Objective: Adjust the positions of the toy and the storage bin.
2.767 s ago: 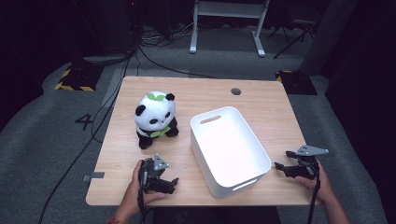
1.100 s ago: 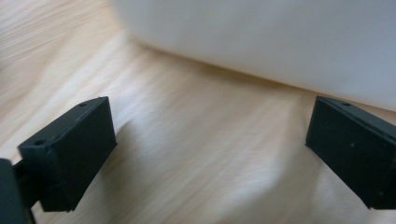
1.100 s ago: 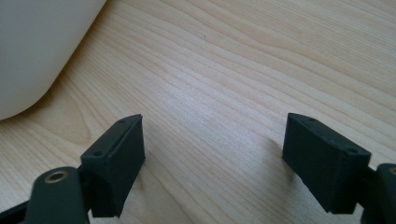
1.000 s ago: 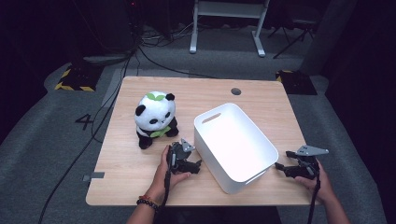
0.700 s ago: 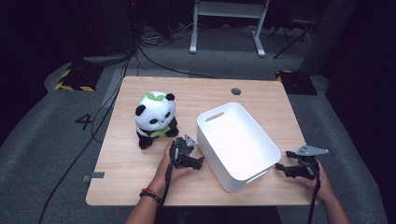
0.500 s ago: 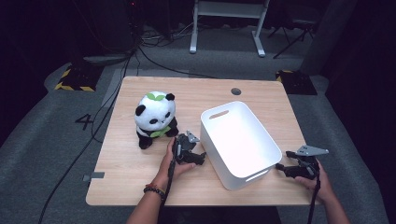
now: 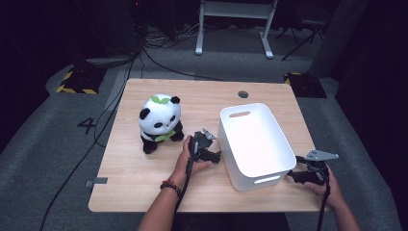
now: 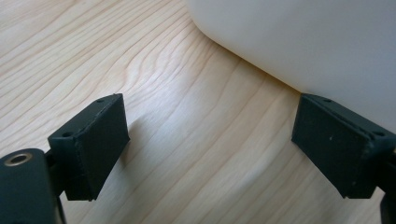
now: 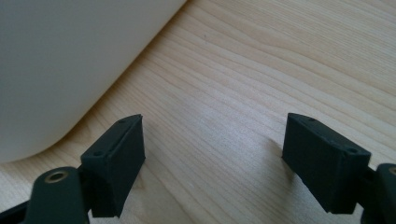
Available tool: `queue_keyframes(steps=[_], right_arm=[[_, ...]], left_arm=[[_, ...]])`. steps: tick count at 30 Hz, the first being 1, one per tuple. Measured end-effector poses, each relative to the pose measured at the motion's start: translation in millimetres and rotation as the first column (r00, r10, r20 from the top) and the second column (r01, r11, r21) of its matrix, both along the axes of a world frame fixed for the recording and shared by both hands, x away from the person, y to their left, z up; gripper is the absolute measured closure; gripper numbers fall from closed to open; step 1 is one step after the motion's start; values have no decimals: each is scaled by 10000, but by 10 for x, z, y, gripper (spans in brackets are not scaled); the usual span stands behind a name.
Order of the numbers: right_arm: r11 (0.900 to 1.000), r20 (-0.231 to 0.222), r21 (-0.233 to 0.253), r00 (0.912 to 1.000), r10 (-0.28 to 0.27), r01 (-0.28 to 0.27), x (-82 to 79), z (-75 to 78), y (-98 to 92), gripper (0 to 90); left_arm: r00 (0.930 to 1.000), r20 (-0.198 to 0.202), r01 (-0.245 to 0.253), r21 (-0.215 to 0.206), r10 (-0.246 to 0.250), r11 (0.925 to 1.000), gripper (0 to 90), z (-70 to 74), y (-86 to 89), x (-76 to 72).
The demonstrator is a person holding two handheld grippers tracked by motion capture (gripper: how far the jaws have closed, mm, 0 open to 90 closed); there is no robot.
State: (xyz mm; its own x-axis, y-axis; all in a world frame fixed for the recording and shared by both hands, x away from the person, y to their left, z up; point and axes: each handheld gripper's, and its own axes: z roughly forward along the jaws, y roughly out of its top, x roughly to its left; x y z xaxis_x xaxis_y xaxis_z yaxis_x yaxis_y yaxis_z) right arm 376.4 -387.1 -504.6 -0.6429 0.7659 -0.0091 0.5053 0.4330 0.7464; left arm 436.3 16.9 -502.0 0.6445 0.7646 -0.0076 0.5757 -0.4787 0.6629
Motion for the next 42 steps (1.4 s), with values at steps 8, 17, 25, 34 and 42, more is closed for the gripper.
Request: queue_keyframes(steps=[8, 17, 25, 34, 42], right_arm=[[10000, 53, 1, 10000, 42, -42, 3, -1, 0, 208], [10000, 46, -65, 10000, 59, -59, 3, 2, -12, 213], [10000, 46, -66, 10000, 56, -56, 3, 2, -12, 213], [10000, 46, -70, 10000, 54, -54, 3, 2, -12, 213], [10000, 42, -73, 10000, 47, -47, 2, 2, -12, 212]], left_arm=[[9993, 21, 367, 321, -368, 9988, 108, 25, -244, 45], [9969, -76, 789, 781, -786, 9938, 163, 74, -287, -24], [9821, 215, 1851, 742, -1872, 9799, 162, 180, -21, -355], [9826, 816, 1560, 1262, -1670, 9797, 186, 219, 479, -763], [9913, 597, 1113, 981, -1175, 9889, 173, 183, 985, -1036]])
